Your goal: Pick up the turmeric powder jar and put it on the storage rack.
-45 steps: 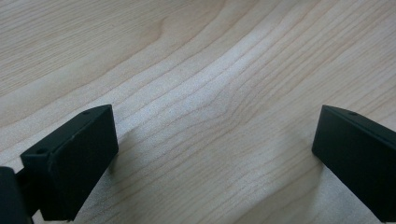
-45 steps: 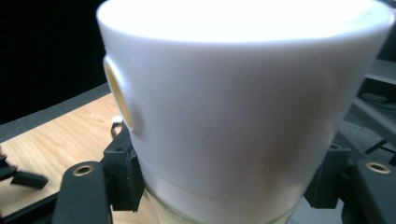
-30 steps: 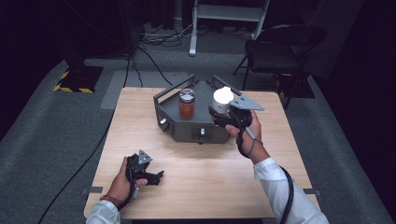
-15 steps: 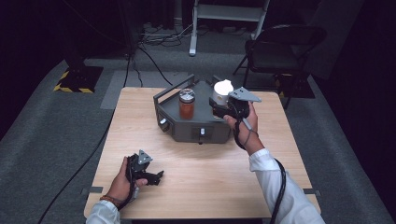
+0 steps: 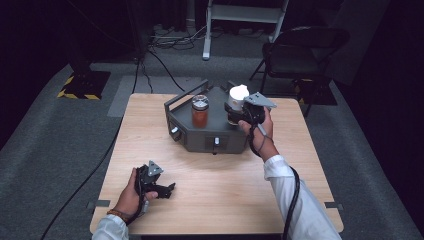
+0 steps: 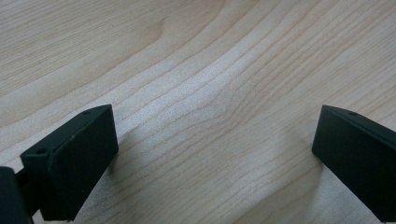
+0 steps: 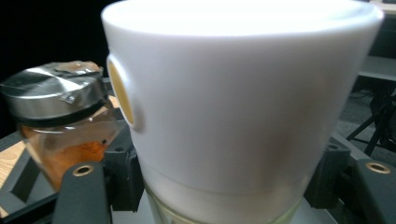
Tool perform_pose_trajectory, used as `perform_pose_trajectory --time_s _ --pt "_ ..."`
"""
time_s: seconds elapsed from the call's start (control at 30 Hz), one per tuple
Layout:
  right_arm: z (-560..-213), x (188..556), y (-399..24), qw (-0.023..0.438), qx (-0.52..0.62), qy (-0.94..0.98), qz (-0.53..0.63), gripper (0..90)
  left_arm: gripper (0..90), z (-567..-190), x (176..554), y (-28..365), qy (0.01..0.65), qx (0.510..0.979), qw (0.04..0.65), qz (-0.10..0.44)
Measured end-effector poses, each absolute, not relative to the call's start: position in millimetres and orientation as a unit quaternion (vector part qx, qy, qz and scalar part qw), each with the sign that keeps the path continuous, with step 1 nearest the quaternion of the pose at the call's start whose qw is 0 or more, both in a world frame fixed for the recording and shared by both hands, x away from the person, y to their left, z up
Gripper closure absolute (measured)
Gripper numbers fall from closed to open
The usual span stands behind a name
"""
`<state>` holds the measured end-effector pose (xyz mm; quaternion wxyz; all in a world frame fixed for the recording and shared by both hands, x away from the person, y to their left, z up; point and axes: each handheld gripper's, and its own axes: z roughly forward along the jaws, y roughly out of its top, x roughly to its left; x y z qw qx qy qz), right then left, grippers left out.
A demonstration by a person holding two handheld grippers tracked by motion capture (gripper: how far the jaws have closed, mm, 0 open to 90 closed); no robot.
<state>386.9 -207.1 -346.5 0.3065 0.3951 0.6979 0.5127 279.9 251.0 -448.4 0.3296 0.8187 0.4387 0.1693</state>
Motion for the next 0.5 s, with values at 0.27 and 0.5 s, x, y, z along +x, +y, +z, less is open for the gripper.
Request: perform_pose_trajectory --time_s 0.27,0.5 --pt "-355.8 393.9 -207.0 0.314 0.404 0.695 0.505 30.1 0.1 -448.3 280.0 251.0 0.438 0.819 0.329 0.170" --pt "-363.0 397.3 -208.6 0.306 0.409 0.696 0.504 30.0 0.1 -448.3 280.0 251.1 0.438 0.819 0.329 0.169"
